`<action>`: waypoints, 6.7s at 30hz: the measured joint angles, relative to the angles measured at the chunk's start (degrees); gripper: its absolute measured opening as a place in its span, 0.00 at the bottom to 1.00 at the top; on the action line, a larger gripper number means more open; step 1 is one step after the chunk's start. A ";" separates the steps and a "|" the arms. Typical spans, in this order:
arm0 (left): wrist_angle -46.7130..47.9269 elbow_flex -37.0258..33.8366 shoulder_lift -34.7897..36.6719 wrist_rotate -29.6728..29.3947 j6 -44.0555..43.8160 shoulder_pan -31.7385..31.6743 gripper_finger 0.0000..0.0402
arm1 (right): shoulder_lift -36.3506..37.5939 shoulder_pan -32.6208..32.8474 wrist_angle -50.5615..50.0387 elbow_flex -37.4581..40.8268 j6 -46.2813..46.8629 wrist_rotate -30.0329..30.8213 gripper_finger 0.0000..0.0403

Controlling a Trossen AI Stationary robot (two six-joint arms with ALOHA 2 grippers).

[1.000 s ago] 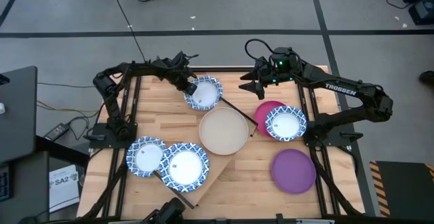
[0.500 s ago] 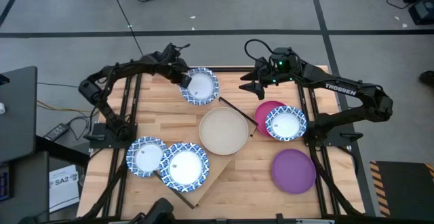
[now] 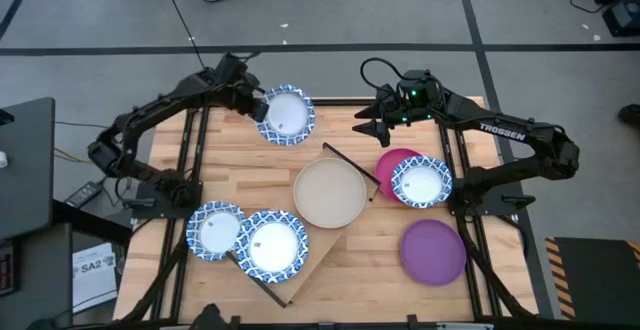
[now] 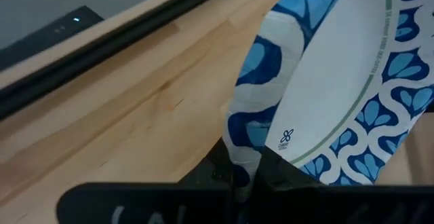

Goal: Place and stack plates onto a shelf
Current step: Stack the white blue patterned plate on top of the white blue patterned plate on the shelf

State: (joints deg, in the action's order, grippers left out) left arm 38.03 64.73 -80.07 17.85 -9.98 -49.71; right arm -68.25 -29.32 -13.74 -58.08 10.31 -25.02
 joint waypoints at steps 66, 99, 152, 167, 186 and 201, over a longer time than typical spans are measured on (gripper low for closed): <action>38.22 22.99 6.21 -1.53 -36.38 59.17 0.03 | 0.00 0.00 -0.13 0.00 0.02 -0.02 0.63; 37.39 22.93 -1.71 -7.67 -41.75 65.26 0.03 | 0.00 0.11 -0.11 0.00 0.02 -0.02 0.63; 42.91 23.02 2.46 -2.69 -35.39 63.93 0.36 | 0.00 0.09 -0.11 0.00 0.01 -0.02 0.63; 42.90 23.02 13.58 -22.33 -29.90 64.02 0.36 | 0.00 0.09 -0.13 0.00 0.02 -0.02 0.63; 42.88 22.99 23.04 -43.11 -18.19 64.08 0.36 | 0.00 0.09 -0.20 0.00 0.02 -0.02 0.63; 51.60 22.97 25.85 -43.57 -28.65 64.08 0.36 | 0.00 0.09 -0.17 0.00 0.02 -0.02 0.63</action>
State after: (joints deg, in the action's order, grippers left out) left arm 89.62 87.70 -54.22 -25.71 -38.63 14.37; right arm -68.25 -29.23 -13.91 -58.08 10.33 -25.04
